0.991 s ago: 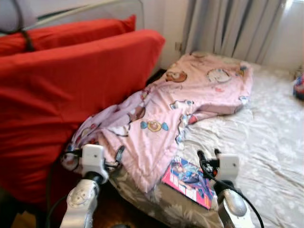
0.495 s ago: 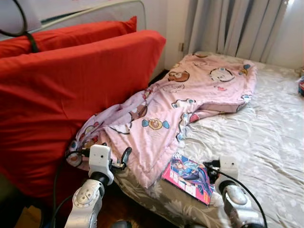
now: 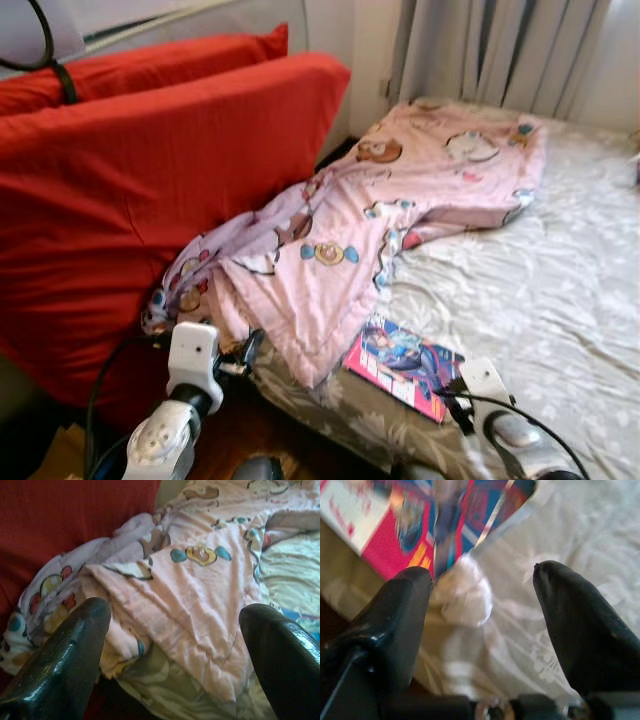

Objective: Clean up the room

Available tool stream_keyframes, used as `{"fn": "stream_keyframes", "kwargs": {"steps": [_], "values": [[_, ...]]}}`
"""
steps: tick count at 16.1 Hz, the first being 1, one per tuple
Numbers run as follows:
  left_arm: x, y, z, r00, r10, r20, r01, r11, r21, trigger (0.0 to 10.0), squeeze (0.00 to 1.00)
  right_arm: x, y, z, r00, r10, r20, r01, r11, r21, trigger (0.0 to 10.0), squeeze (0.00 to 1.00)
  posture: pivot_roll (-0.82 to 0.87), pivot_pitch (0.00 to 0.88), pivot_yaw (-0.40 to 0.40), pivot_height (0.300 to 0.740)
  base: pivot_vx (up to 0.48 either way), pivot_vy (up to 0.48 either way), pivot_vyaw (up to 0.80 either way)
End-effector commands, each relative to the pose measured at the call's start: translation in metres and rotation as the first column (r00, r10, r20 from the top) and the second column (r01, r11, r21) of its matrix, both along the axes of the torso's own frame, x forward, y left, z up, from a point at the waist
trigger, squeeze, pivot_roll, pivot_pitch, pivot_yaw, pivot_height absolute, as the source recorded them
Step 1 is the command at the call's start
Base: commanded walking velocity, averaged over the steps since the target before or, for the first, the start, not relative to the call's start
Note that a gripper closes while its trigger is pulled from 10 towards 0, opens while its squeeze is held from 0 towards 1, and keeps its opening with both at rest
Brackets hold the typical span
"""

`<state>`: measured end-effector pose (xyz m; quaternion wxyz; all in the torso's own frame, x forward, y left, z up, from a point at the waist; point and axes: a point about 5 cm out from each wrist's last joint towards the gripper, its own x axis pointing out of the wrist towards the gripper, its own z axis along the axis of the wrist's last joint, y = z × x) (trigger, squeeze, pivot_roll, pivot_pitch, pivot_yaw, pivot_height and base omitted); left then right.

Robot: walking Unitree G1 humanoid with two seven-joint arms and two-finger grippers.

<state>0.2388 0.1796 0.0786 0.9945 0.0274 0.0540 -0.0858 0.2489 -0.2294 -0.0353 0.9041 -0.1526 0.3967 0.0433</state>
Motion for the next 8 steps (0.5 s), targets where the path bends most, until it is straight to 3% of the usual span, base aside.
{"fn": "stream_keyframes", "kwargs": {"steps": [1, 8], "values": [[-0.003, 0.003, 0.005, 1.000, -0.004, 0.002, 0.004, 1.000, 0.006, 10.0, 0.00, 0.003, -0.001, 0.003, 0.997, 0.077, -0.025, -0.077, 0.996, -0.036, 10.0, 0.00, 0.10, 0.116, 0.034, 0.641, 0.000, 0.000, 0.00], [-0.033, 0.017, 0.009, 0.997, -0.007, -0.071, 0.011, 0.998, 0.056, 10.0, 0.00, 0.005, -0.012, 0.007, 0.989, 0.126, -0.070, -0.133, 0.986, -0.097, 10.0, 0.00, 0.14, 0.181, 0.055, 0.641, 0.000, 0.000, 0.00]]}}
